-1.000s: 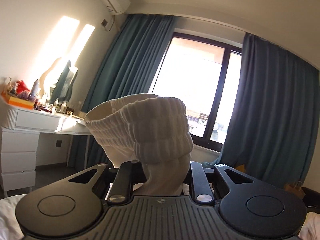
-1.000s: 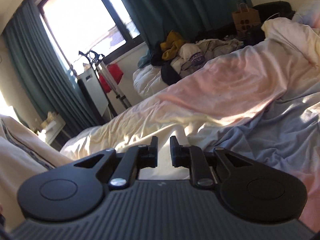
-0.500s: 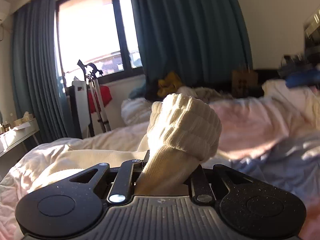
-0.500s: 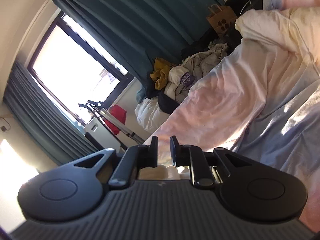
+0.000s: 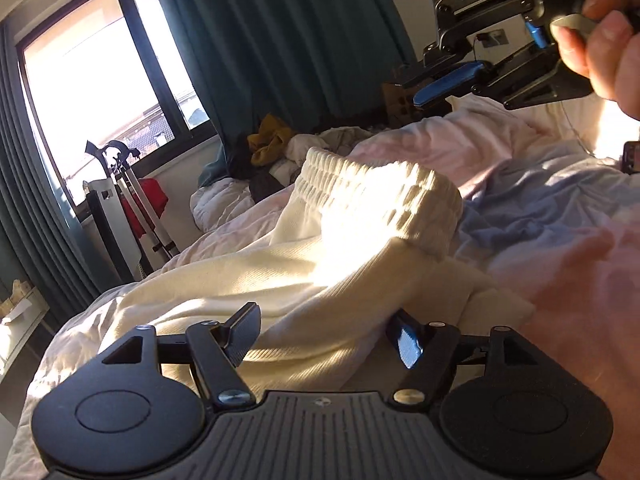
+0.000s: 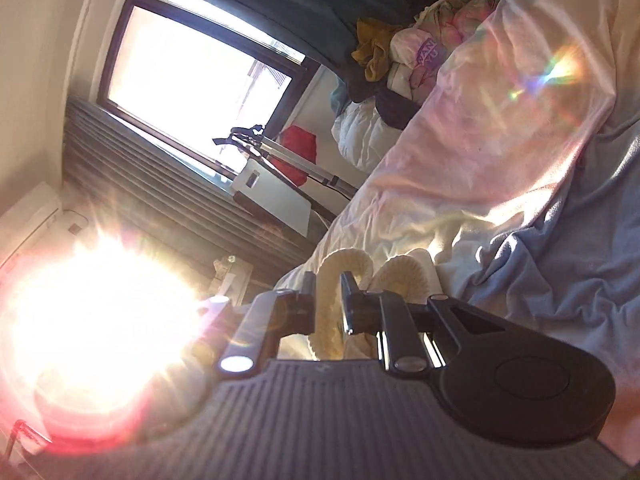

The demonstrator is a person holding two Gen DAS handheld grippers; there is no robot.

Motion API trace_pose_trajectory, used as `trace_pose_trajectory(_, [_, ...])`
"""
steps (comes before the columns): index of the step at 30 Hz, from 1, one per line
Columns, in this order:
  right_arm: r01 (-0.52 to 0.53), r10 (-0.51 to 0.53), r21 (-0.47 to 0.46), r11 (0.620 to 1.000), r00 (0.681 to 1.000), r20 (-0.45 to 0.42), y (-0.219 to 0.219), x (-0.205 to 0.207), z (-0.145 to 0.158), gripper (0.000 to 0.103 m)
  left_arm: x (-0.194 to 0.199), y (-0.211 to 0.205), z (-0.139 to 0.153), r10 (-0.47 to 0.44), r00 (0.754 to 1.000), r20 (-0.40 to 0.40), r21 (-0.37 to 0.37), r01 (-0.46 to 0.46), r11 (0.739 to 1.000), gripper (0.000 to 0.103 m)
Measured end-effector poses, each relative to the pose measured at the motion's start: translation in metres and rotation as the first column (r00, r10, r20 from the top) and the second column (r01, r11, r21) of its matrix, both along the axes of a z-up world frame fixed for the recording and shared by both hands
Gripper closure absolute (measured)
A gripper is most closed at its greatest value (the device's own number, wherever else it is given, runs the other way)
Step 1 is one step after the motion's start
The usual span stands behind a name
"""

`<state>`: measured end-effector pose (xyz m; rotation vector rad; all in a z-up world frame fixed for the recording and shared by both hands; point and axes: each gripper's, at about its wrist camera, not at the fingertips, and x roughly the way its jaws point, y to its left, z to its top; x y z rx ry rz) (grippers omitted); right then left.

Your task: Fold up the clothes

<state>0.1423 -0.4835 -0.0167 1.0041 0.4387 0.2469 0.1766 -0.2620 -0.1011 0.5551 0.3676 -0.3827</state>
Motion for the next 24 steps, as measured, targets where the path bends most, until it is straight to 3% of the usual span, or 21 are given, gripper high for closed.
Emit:
trace_pose_trajectory(4, [-0.033,0.032,-0.011,0.999,0.997,-0.075,-0.001,0.021,-0.008,0.075,-0.017,0.031,-0.006,0.041,0.997,-0.061,0.088,-0.035,0.996,0.03])
trace_pose_trajectory(8, [-0.106,0.105,-0.005,0.994,0.986,-0.127,0.003,0.05,-0.021,0.063,-0.018,0.056,-0.012,0.073,0.991,-0.111,0.052,-0.068,0.996,0.035])
trace_pose_trajectory(15, [-0.171,0.175,0.041,0.985,0.966,-0.192,0.022,0.088,-0.05,0.062,-0.033,0.059,-0.023,-0.051,0.998,-0.038,0.094,0.054,0.994,0.054])
trace_pose_trajectory(20, [-0.213,0.224,0.096,0.972,0.966,-0.128,0.029,0.112,-0.059,0.062,-0.019,0.058,-0.033,-0.106,0.993,-0.049,0.036,0.108,0.994,0.063])
trace_pose_trajectory(22, [-0.223,0.234,0.097,0.97,0.966,-0.112,0.034,0.117,-0.062,0.062,-0.013,0.059,-0.035,-0.125,0.99,-0.067,0.007,0.125,0.992,0.083])
trace_pose_trajectory(24, [-0.207,0.215,0.077,0.975,0.97,-0.11,0.036,0.119,-0.063,0.064,-0.011,0.062,-0.034,-0.137,0.989,-0.064,-0.018,0.136,0.991,0.094])
